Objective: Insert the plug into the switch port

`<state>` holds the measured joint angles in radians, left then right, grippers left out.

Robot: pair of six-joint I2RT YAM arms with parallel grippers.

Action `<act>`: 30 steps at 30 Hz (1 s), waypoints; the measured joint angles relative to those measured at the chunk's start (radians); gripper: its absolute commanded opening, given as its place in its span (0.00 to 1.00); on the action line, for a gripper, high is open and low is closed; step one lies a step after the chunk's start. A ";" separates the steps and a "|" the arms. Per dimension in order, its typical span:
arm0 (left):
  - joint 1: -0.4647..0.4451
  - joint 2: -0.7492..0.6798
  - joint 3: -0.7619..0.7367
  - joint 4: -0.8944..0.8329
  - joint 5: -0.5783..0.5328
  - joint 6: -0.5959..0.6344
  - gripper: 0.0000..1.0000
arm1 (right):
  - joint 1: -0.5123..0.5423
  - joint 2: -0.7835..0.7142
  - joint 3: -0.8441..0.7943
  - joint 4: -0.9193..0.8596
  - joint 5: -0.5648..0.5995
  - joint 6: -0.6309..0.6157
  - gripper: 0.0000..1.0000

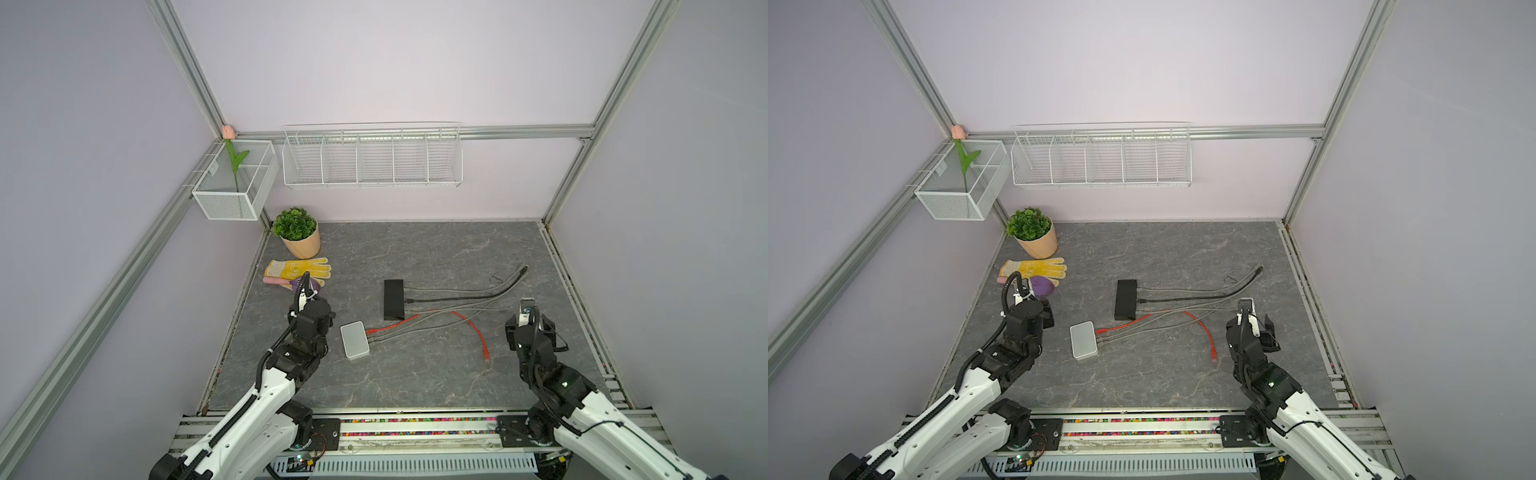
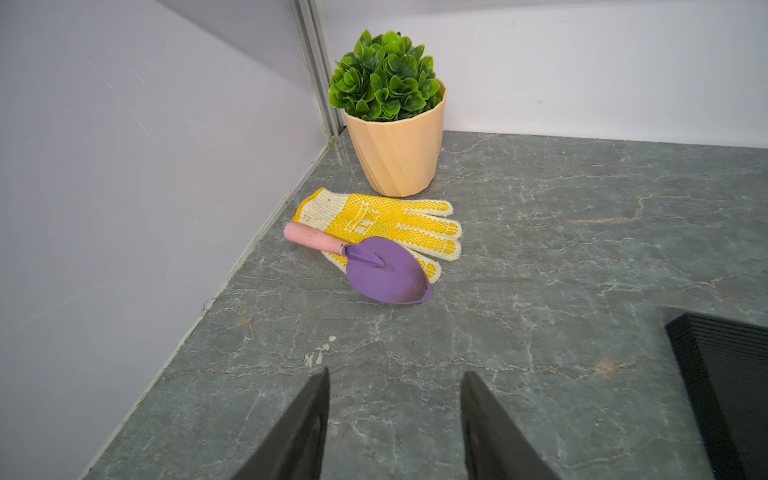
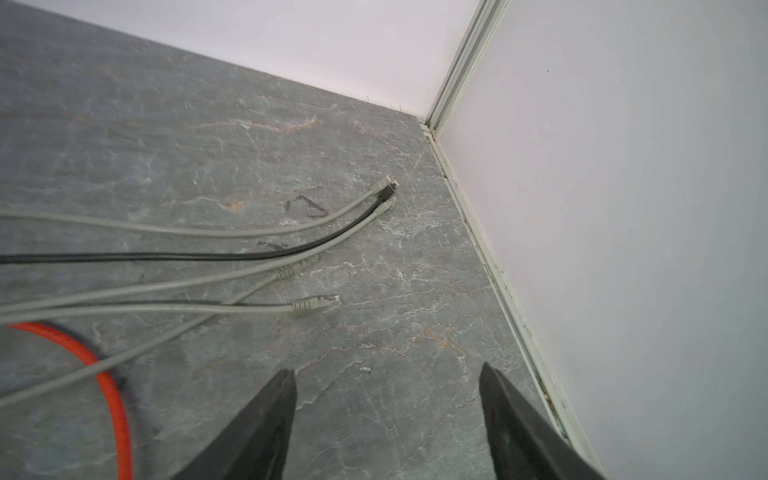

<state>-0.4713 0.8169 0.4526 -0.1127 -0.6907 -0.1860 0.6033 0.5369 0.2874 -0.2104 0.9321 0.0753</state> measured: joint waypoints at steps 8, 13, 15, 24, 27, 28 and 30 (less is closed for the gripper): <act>0.000 0.061 -0.039 0.084 -0.090 0.034 0.52 | -0.001 0.025 -0.022 0.043 0.002 0.003 0.80; 0.000 0.108 -0.078 0.094 -0.130 0.032 0.52 | -0.004 0.087 -0.022 0.073 0.003 0.003 0.88; 0.000 0.110 -0.094 0.105 -0.148 0.032 0.53 | -0.006 0.114 -0.022 0.089 0.002 0.003 0.87; 0.010 0.125 -0.109 0.141 -0.177 0.034 0.63 | -0.027 0.236 -0.031 0.197 -0.020 -0.006 0.89; 0.011 0.132 -0.109 0.161 -0.185 0.035 0.67 | -0.029 0.248 -0.032 0.216 -0.025 -0.013 0.89; 0.011 0.135 -0.110 0.168 -0.187 0.034 0.68 | -0.031 0.246 -0.032 0.225 -0.026 -0.014 0.89; 0.011 0.142 -0.111 0.183 -0.193 0.037 0.71 | -0.044 0.238 -0.034 0.247 -0.034 -0.022 0.88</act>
<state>-0.4599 0.9585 0.3420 0.0704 -0.8837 -0.1486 0.5591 0.7753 0.2535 0.0368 0.8982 0.0532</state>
